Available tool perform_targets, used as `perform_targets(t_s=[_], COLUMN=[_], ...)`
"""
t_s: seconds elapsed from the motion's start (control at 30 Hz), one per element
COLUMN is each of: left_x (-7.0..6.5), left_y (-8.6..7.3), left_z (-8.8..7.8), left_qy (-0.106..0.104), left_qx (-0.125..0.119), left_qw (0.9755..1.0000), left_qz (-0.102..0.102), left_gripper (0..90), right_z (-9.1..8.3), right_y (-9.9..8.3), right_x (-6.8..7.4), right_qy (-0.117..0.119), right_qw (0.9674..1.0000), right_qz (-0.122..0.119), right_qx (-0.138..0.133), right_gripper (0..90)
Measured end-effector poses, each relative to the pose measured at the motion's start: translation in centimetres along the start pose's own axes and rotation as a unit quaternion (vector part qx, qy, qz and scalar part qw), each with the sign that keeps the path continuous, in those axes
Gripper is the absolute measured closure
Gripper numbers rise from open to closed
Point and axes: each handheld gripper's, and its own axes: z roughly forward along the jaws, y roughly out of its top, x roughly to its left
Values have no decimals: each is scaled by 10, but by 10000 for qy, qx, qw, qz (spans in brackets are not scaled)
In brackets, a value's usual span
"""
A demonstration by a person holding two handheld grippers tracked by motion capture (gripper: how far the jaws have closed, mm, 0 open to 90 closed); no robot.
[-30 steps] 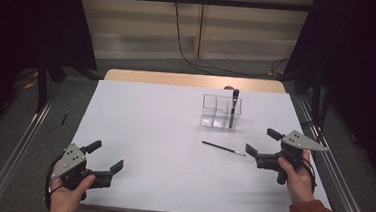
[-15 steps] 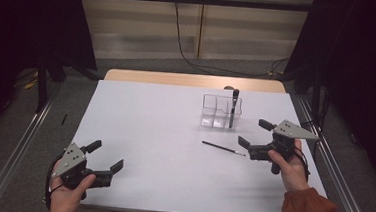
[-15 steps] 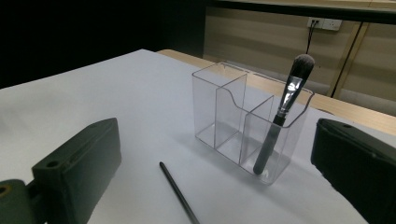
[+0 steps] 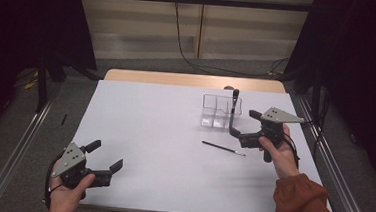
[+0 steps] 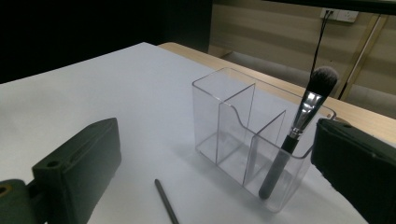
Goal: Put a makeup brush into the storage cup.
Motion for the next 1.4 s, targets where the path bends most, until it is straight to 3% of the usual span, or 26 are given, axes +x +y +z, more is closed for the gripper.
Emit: perform_targets(t_s=[0.27, 0.33, 0.47, 0.63, 0.7, 0.8, 0.97, 1.03, 1.13, 1.23, 1.4], left_x=[0, 0, 0, 1, 0, 0, 1, 0, 0, 0, 0], left_y=[0, 0, 0, 0, 0, 1, 0, 0, 0, 0, 0], left_z=[0, 0, 0, 0, 0, 0, 0, 0, 1, 1, 1], left_qy=[-7, 5, 18, 26, 24, 29, 4, -9, -25, -17, -15], left_qx=[-19, -12, -20, -22, -20, -11, 6, 3, 12, 23, 31], left_qw=[10000, 10000, 10000, 10000, 10000, 10000, 10000, 10000, 10000, 10000, 10000], left_qz=[-10, -3, -1, -1, -7, 5, 3, 12, 10, 28, 27], left_gripper=[34, 34, 34, 34, 34, 34, 35, 34, 34, 34, 34], right_z=[11, 13, 15, 17, 19, 23, 30, 33, 36, 40, 43], right_y=[5, 6, 7, 10, 11, 11, 11, 11, 11, 9, 10], right_x=[-3, -4, -6, -10, -11, -14, -14, -14, -14, -15, -16], right_qy=[-12, 169, 252, 546, 663, 875, 992, 1043, 1120, 1194, 1210], right_qw=[10000, 9994, 9979, 9933, 9896, 9815, 9699, 9629, 9564, 9473, 9353], right_qz=[-5, -38, -123, -172, -199, -246, -377, -446, -480, -540, -680], right_qx=[28, 300, 584, 999, 1259, 1686, 2191, 2448, 2654, 2923, 3256], right_gripper=[0, 0, 0, 3, 8, 17, 22, 33, 54, 52, 64])
